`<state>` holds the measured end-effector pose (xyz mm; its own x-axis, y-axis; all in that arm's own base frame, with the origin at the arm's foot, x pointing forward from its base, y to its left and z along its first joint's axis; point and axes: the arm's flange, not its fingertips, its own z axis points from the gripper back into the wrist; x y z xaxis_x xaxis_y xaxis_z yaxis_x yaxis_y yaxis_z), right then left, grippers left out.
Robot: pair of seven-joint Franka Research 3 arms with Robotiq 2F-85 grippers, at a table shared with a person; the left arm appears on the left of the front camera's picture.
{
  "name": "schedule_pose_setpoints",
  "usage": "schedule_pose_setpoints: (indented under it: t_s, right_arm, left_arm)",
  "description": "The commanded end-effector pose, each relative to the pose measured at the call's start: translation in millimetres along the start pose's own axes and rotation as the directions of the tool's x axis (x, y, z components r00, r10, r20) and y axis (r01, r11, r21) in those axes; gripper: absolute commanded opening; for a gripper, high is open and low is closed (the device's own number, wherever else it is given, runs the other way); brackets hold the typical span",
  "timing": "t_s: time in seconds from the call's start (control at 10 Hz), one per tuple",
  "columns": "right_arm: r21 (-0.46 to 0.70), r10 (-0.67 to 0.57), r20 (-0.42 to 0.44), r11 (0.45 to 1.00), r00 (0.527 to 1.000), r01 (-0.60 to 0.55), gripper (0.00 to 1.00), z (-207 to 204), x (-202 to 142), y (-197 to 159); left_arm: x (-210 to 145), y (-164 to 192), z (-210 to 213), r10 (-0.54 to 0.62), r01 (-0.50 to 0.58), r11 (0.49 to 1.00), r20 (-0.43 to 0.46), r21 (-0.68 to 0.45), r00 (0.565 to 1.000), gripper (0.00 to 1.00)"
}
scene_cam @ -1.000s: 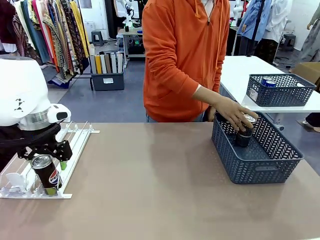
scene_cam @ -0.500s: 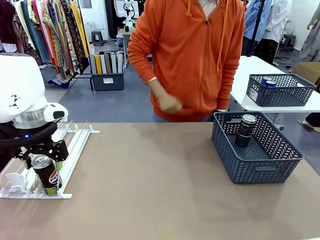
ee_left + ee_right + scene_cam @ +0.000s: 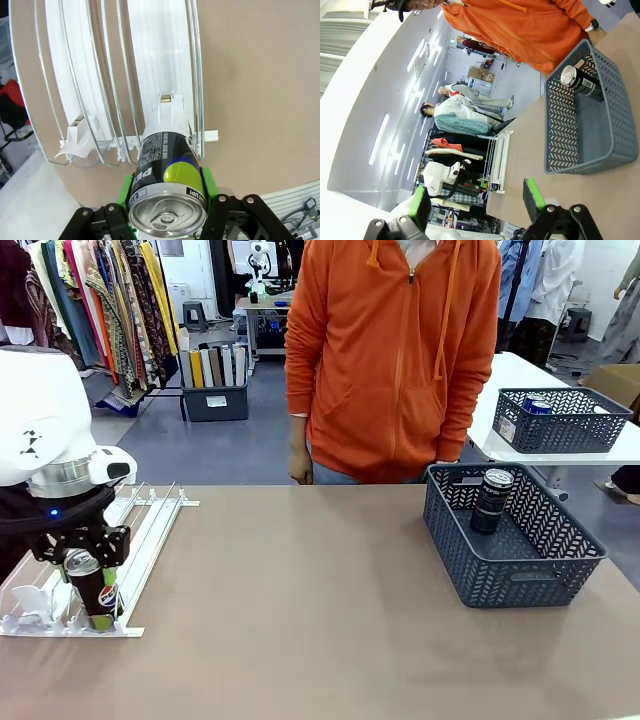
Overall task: Retrieve and store the cans from the dispenser.
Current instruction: Pick up one can from the Automatic Can Dispenser and place it in the middle of the table.
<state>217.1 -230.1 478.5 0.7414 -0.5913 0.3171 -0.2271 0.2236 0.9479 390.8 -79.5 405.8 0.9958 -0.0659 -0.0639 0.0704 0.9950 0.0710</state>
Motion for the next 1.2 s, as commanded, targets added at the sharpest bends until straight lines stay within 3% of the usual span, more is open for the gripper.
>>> schedule_pose_setpoints:
  t_s: [0.0, 0.3, 0.6, 0.7, 0.9, 1.0, 1.1]
  right_arm:
    - [0.022, 0.017, 0.017, 1.0, 1.0, -0.018, 1.0, -2.0, 2.7, 2.3]
    - [0.022, 0.017, 0.017, 1.0, 1.0, -0.018, 1.0, -2.0, 2.7, 2.3]
    - [0.022, 0.017, 0.017, 1.0, 1.0, -0.018, 1.0, -2.0, 2.7, 2.3]
    - [0.022, 0.017, 0.017, 1.0, 1.0, -0.018, 1.0, -2.0, 2.7, 2.3]
    - [0.022, 0.017, 0.017, 1.0, 1.0, -0.018, 1.0, -2.0, 2.7, 2.3]
    - [0.022, 0.017, 0.017, 1.0, 1.0, -0.018, 1.0, -2.0, 2.7, 2.3]
    - [0.022, 0.017, 0.017, 1.0, 1.0, -0.018, 1.0, -2.0, 2.7, 2.3]
  left_arm:
    - [3.4, 1.9, -3.0, 0.016, -0.016, 1.0, 0.01, 0.017, 1.0, 0.0]
    - [-2.9, 1.9, 12.6, 0.02, -0.022, 1.0, 0.055, 0.02, 0.998, 0.0]
    - [-20.7, 4.4, 112.5, 0.033, -0.029, 0.999, 0.131, -0.031, 0.991, 0.0]
    - [-36.0, 5.2, 151.3, 0.011, 0.001, 0.998, 0.215, -0.056, 0.977, 0.0]
    - [-59.3, 15.7, 190.7, 0.028, 0.005, 0.995, 0.337, -0.098, 0.941, 0.0]
    - [-62.7, 21.2, 196.1, 0.052, -0.008, 0.992, 0.344, -0.129, 0.937, 0.0]
    - [-56.9, 7.4, 190.0, 0.032, -0.016, 0.998, 0.291, -0.057, 0.956, 0.0]
